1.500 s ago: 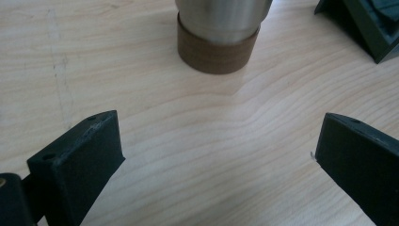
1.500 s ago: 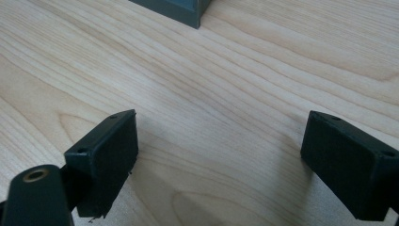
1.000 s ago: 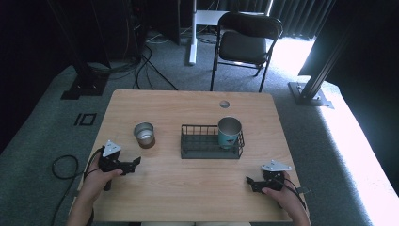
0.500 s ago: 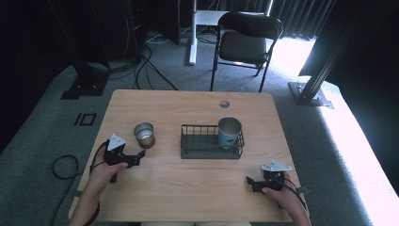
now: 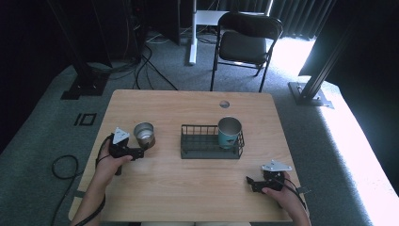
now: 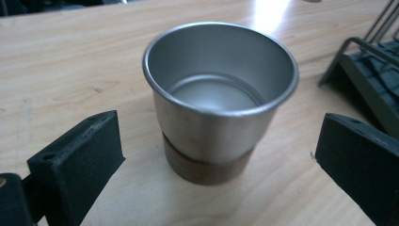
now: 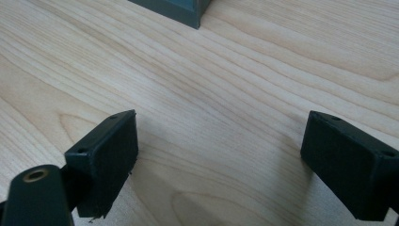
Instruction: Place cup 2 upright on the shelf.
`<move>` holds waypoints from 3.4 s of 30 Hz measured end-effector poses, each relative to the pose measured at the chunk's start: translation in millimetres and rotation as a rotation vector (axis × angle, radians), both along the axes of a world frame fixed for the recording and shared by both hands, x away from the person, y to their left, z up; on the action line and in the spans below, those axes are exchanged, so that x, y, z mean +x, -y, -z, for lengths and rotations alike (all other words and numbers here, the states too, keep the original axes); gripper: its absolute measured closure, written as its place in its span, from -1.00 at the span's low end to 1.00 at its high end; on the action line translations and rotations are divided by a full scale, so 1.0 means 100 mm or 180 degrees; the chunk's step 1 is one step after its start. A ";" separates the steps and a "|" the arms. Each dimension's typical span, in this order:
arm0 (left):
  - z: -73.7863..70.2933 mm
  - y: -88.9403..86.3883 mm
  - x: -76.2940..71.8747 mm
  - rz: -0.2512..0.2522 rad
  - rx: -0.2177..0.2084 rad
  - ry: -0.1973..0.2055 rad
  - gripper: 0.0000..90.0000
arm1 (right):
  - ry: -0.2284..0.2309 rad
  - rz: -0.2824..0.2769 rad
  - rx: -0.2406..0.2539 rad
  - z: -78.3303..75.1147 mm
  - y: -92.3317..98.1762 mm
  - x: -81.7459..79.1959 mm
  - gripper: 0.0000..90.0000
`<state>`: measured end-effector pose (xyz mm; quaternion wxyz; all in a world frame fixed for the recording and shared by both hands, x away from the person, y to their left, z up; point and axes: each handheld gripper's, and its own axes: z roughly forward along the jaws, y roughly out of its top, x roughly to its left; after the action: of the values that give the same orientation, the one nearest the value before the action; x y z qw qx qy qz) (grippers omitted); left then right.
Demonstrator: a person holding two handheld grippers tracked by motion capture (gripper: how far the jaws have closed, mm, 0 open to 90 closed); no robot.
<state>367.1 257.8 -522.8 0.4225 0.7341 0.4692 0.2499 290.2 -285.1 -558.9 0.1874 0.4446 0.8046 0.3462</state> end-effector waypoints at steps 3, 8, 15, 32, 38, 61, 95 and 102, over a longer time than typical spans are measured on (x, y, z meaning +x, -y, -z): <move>0.00 0.02 0.04 -0.0010 -0.0009 0.0030 -0.96 | 0.0000 0.0000 0.0005 0.00 0.00 0.00 -0.75; 0.00 0.06 0.10 0.0019 -0.0013 0.0021 -0.96 | 0.0000 0.0001 0.0003 0.00 0.00 0.00 -0.75; -0.01 0.11 0.20 -0.0024 -0.0075 0.0093 -0.96 | 0.0000 0.0000 0.0002 0.00 0.00 0.00 -0.75; 0.01 0.18 0.35 -0.0107 -0.0060 0.0175 -0.96 | -0.0005 0.0003 0.0012 0.00 0.00 0.00 -0.75; 0.03 0.19 0.39 -0.0080 -0.0046 0.0133 -0.96 | -0.0005 0.0003 0.0010 0.00 0.00 0.00 -0.75; 0.04 0.23 0.39 -0.0028 -0.0044 0.0136 -0.69 | 0.0001 0.0003 -0.0001 0.00 0.00 0.00 -0.75; -0.46 0.30 0.22 0.0296 -0.0132 0.0265 -0.69 | 0.0002 0.0002 -0.0004 0.00 0.00 0.00 -0.75; -0.60 0.39 0.18 0.0484 -0.0055 0.0302 -0.69 | 0.0001 0.0004 -0.0003 0.00 0.00 0.00 -0.75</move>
<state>385.3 218.6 -462.9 0.4682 0.7513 0.3937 0.2475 290.1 -285.1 -558.9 0.1880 0.4449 0.8045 0.3457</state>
